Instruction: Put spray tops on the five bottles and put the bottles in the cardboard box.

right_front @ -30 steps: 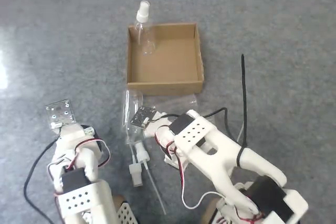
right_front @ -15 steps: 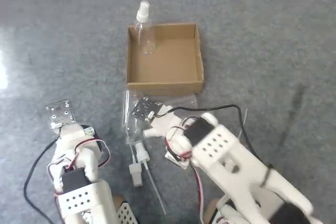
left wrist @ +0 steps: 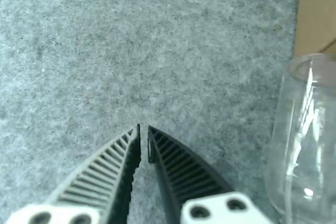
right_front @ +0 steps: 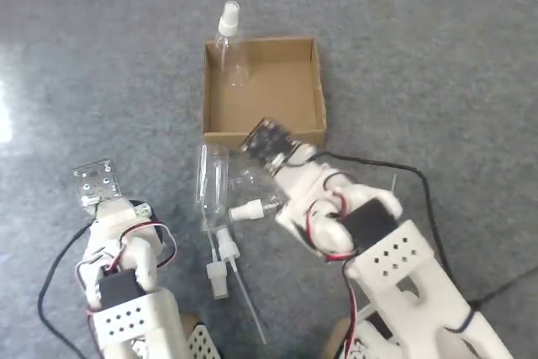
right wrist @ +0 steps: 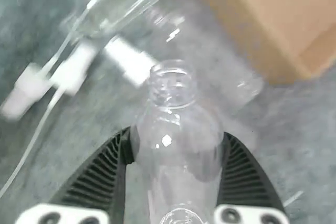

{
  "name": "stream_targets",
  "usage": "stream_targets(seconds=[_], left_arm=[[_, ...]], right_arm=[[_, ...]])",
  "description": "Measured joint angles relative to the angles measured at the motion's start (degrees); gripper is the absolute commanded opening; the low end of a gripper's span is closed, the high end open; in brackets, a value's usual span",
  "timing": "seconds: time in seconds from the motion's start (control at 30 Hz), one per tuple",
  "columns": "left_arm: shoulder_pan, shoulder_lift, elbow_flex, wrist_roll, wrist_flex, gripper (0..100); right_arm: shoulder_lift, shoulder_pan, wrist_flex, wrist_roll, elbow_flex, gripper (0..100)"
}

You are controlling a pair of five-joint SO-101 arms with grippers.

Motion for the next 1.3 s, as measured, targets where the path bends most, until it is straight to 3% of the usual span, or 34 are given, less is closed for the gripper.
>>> stream_targets(seconds=[0.3,0.9,1.13,1.3], left_arm=[[0.0,0.0,0.0,0.0,0.0,2],[0.0,0.0,0.0,0.0,0.0,2],[0.0,0.0,0.0,0.0,0.0,2],[0.0,0.0,0.0,0.0,0.0,2]], right_arm=[[-0.3,9.8,-10.3,0.0,0.0,11.2],[-21.6,10.1,-12.1,-1.0,15.0,11.2],[-27.0,15.4,-13.2,-4.4,19.1,11.2],[-32.1,15.4,-17.4,-5.8,25.0,11.2]])
